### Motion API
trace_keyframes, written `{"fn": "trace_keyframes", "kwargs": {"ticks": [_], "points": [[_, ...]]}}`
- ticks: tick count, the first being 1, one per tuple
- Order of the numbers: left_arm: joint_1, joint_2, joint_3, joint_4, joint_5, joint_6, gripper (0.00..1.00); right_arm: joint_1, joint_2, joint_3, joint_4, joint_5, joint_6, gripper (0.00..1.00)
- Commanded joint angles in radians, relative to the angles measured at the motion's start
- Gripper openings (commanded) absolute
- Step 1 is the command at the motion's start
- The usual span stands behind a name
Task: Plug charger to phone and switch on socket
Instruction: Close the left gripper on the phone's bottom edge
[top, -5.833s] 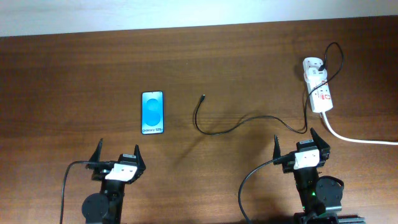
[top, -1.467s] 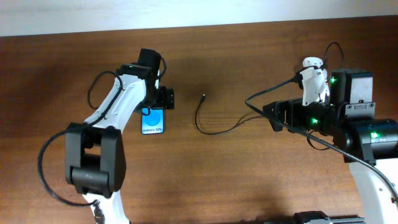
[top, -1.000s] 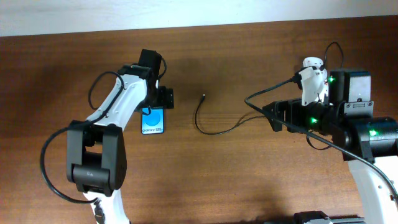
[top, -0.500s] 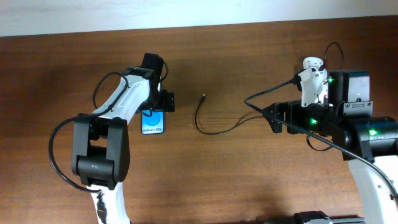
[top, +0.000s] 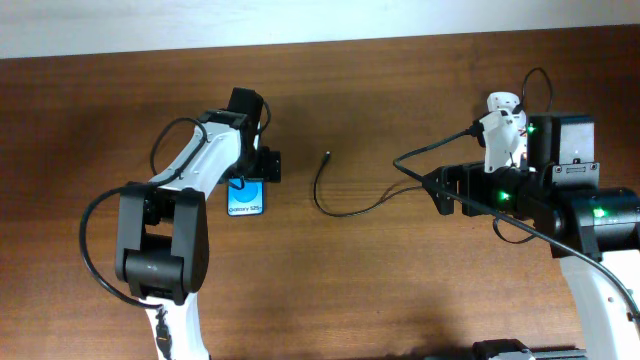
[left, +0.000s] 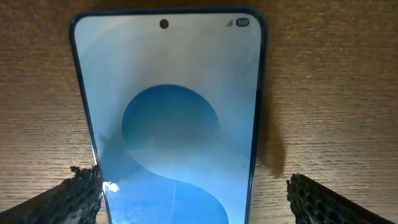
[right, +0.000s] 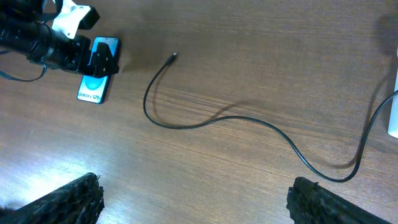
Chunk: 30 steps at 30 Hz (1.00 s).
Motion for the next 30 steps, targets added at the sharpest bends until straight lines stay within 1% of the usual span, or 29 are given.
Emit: {"fn": "trace_keyframes", "kwargs": {"ticks": [1, 3, 8, 15, 30], "points": [[0.002, 0.007, -0.010, 0.005, -0.030, -0.026, 0.99, 0.007, 0.003, 0.022, -0.005, -0.013, -0.002, 0.99], [0.002, 0.007, -0.010, 0.004, -0.057, -0.036, 0.99, 0.007, 0.003, 0.022, -0.008, -0.013, -0.002, 0.99], [0.002, 0.007, -0.011, 0.006, -0.055, -0.040, 0.99, 0.007, 0.003, 0.022, -0.010, -0.012, -0.002, 0.99], [0.002, 0.007, -0.013, 0.007, -0.005, -0.041, 0.99, 0.007, 0.003, 0.022, -0.011, -0.013, -0.002, 0.99], [0.037, 0.008, -0.021, 0.011, 0.013, -0.043, 0.99, 0.007, 0.003, 0.022, -0.011, -0.012, -0.002, 0.99]]}}
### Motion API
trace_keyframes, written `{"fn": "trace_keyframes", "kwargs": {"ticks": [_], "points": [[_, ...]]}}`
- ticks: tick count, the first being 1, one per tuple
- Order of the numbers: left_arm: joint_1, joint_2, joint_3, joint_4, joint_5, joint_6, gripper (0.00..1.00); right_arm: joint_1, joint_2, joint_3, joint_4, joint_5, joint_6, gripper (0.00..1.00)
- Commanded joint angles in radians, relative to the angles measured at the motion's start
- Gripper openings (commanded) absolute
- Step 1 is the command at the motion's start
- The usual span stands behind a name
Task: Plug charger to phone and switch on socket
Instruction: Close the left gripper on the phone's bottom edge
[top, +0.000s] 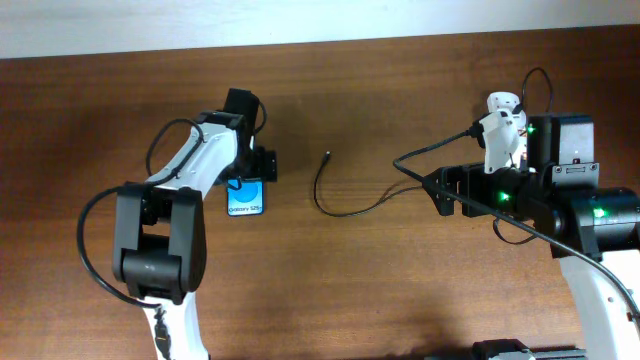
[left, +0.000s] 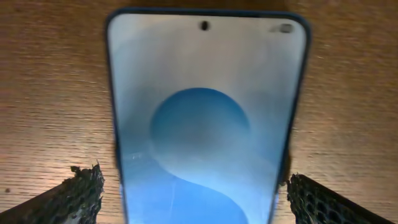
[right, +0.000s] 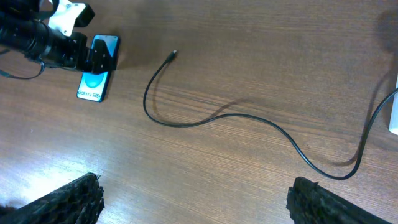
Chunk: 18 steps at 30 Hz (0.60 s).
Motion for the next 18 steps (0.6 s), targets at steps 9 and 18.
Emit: {"fn": "trace_keyframes", "kwargs": {"ticks": [9, 18], "points": [[0.013, 0.038, -0.010, 0.028, 0.094, -0.017, 0.99, 0.007, 0.003, 0.022, -0.002, -0.013, -0.002, 0.99], [0.013, 0.069, -0.010, 0.004, 0.094, -0.018, 0.96, 0.007, 0.003, 0.022, -0.002, -0.013, -0.002, 0.99]]}}
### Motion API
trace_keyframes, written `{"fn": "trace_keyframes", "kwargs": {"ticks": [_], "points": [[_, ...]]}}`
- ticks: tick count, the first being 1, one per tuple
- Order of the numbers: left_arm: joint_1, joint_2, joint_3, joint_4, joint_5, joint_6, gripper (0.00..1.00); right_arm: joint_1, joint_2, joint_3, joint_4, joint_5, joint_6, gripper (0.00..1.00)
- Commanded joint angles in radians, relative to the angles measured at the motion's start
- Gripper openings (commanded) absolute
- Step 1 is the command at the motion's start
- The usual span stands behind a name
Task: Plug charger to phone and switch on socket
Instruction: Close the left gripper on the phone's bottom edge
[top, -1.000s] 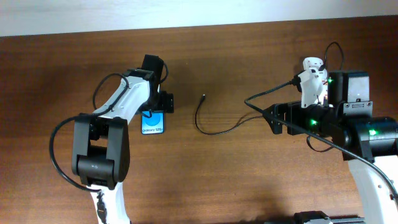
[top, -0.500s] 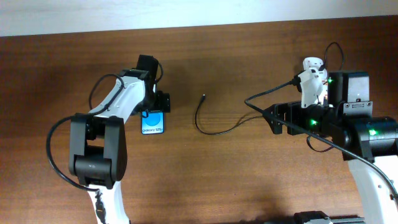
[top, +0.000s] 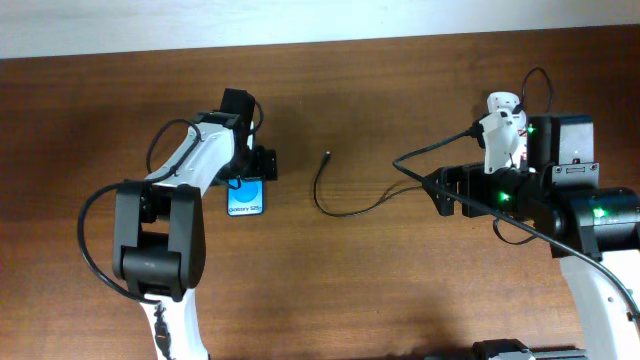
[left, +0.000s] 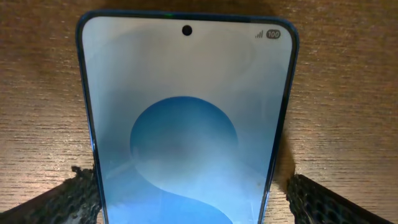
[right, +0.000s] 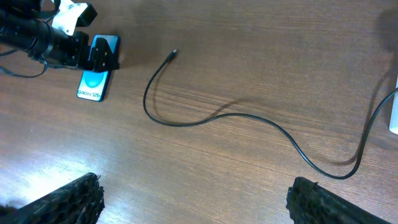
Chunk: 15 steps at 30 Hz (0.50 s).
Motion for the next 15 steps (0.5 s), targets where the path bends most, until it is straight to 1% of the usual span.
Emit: {"fn": "trace_keyframes", "kwargs": {"ticks": [1, 12, 15], "points": [[0.002, 0.050, -0.012, -0.018, 0.030, -0.018, 0.95, 0.007, 0.003, 0.022, -0.001, -0.013, -0.002, 0.99], [0.002, 0.050, -0.012, -0.036, 0.030, -0.018, 0.84, 0.007, 0.003, 0.022, -0.001, -0.013, -0.002, 0.99], [0.002, 0.050, -0.012, -0.031, 0.030, -0.018, 0.84, 0.007, 0.003, 0.022, -0.001, -0.013, -0.002, 0.99]]}}
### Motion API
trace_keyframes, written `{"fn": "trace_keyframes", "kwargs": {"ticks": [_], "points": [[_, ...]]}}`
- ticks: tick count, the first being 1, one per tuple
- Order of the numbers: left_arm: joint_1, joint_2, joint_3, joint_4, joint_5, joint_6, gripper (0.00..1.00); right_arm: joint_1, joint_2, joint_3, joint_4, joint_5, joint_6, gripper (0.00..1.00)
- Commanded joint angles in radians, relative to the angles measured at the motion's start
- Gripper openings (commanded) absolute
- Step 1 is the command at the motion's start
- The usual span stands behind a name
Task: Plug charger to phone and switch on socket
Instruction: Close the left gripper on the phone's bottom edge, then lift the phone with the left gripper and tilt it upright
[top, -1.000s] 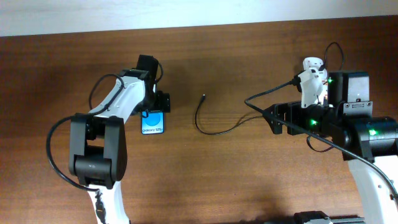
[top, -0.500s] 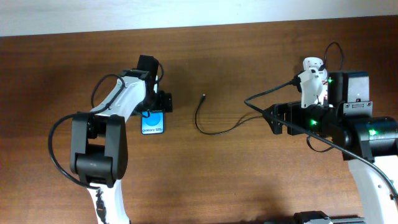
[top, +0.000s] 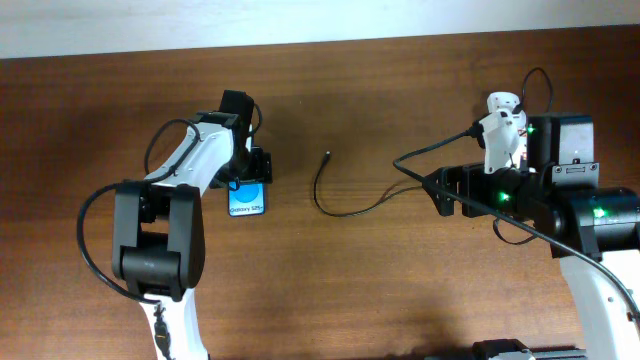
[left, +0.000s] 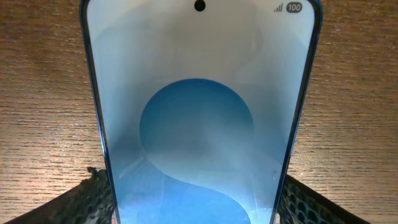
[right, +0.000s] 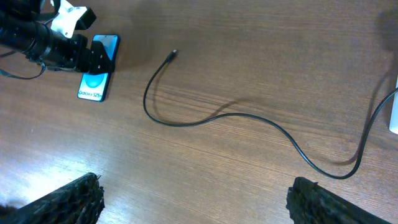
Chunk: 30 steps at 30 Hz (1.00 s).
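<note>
The phone (left: 202, 112), blue-edged with a lit blue screen, lies flat on the wooden table (top: 400, 290) and fills the left wrist view. My left gripper (left: 194, 208) straddles its near end, and both fingertips (left: 93, 199) press against the phone's long edges, shut on it. From overhead the phone (top: 247, 197) pokes out below that gripper (top: 247, 172). The black charger cable (right: 186, 122) lies loose, its plug tip (right: 174, 54) pointing at the phone. My right gripper (right: 196, 205) hangs high and open, holding nothing.
The cable (top: 345, 212) runs right under the right arm. It ends at a white object (right: 393, 115) on the right edge of the right wrist view. A pale wall strip (top: 300, 20) borders the table's far side.
My left gripper has come further along the phone, which now reaches the top of its view. Its fingertips stood slightly apart from the phone's edges and now touch both. The right arm and cable are unchanged.
The left gripper first hung open over the phone's end, with the phone off-centre to the left. It then shifted sideways and sat centred on the phone. Now its fingers are shut on the phone's sides. The right gripper stayed open and still throughout.
</note>
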Motion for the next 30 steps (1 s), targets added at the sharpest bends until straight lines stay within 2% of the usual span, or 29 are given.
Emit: {"fn": "trace_keyframes", "kwargs": {"ticks": [1, 2, 6, 12, 23, 30], "points": [[0.001, 0.050, -0.012, 0.003, 0.034, -0.017, 0.84, 0.006, 0.003, 0.022, 0.000, -0.013, -0.002, 0.99], [0.002, 0.050, -0.012, 0.005, 0.034, -0.017, 0.80, 0.006, 0.003, 0.022, 0.000, -0.013, -0.002, 0.99], [0.001, 0.050, -0.011, 0.013, 0.033, -0.017, 0.77, 0.006, 0.003, 0.022, 0.000, -0.012, -0.002, 0.99], [0.002, 0.050, 0.024, 0.000, 0.033, -0.017, 0.77, 0.006, 0.003, 0.022, 0.000, -0.012, -0.002, 0.99], [0.001, 0.050, 0.225, -0.137, 0.030, -0.017, 0.76, 0.006, 0.003, 0.022, 0.007, -0.009, -0.002, 0.99], [0.001, 0.050, 0.255, -0.160, 0.030, -0.017, 0.75, 0.006, 0.003, 0.022, 0.007, -0.009, -0.002, 0.99]]}}
